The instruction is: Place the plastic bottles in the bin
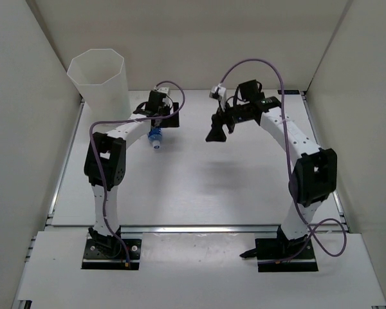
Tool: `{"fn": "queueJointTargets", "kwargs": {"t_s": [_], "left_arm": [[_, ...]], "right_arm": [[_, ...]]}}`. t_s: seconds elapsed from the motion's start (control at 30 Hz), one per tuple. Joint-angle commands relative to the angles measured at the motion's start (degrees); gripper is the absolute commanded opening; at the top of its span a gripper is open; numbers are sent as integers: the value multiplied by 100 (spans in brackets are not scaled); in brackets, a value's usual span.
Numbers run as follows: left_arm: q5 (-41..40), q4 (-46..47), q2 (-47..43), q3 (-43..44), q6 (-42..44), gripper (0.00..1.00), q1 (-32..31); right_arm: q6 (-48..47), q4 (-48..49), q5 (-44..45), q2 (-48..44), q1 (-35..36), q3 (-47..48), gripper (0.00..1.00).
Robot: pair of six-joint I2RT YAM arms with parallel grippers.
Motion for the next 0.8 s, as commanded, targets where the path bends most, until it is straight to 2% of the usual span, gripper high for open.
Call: {"fn": "queueJointTargets", "kwargs": {"t_s": [0.0,0.03,0.07,0.13,0.2,0.3,0.37,0.43,0.47,0.53,0.63,0.77], "left_arm": [[-645,-794,202,511,-64,98,114],[-688,-777,168,451,-248,99,166],[-401,-594,107,276,-215,99,193],[-258,-250,-252,-111,-207,99,202],[-108,197,-525,-489,-180,98,132],[-134,155,-955,-473,-337,98,97],[-492,-19,-1298,-595,-888,99,193],[-1203,-641,-1667,-823,-1546,99,377],[-1529,-906,-1860,-859,-2186,98,456],[-2067,-1399,-2089,-1113,-2692,98,807],[-1875,-1531,-2074,-1395,-2992,98,1282],[-1638,-1542,-1644,-1536,-3177,99,1608]], "right_arm": [[294,617,341,-978,-38,-1115,82],[400,986,297,-1345,-144,-1606,82],[584,1138,236,-1688,-232,-2046,83],[796,1559,147,-2051,-486,-2548,84],[876,1605,95,-2289,-610,-2753,85],[1007,1868,392,-2316,-645,-2956,85],[1339,2236,803,-2342,-724,-3200,85],[2277,3208,1531,-2430,-926,-3577,86],[2535,3640,1588,-2500,-1136,-3850,86],[3314,4133,1091,-2605,-1469,-4142,86],[3731,4715,727,-2825,-1778,-4616,87],[3338,4200,1122,-3168,-1788,-4740,90]]}}
